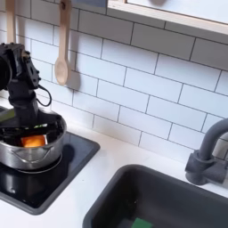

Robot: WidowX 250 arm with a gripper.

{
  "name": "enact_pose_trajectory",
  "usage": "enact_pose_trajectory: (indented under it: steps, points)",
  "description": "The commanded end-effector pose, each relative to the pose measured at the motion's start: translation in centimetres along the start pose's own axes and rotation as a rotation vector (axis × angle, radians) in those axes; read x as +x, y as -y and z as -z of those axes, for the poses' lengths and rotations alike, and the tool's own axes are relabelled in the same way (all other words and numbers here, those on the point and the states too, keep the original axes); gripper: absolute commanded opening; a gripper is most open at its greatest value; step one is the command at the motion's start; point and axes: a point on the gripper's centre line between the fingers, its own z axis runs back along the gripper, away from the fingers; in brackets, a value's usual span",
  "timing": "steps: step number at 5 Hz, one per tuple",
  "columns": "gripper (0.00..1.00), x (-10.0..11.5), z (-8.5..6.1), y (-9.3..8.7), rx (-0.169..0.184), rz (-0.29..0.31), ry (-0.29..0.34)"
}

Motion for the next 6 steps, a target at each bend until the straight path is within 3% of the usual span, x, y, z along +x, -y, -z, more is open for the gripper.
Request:
enact_pose_trajectory:
  steps: [1,4,6]
  points:
    - [1.00,-1.7,0.0,1.8,-0.012,0.035,0.001]
    - [1.00,-2.1,0.0,2.1,-0.019,0.025,-0.003]
    - [1.00,-3.0,-0.1,3.5,-0.034,0.053,-0.003]
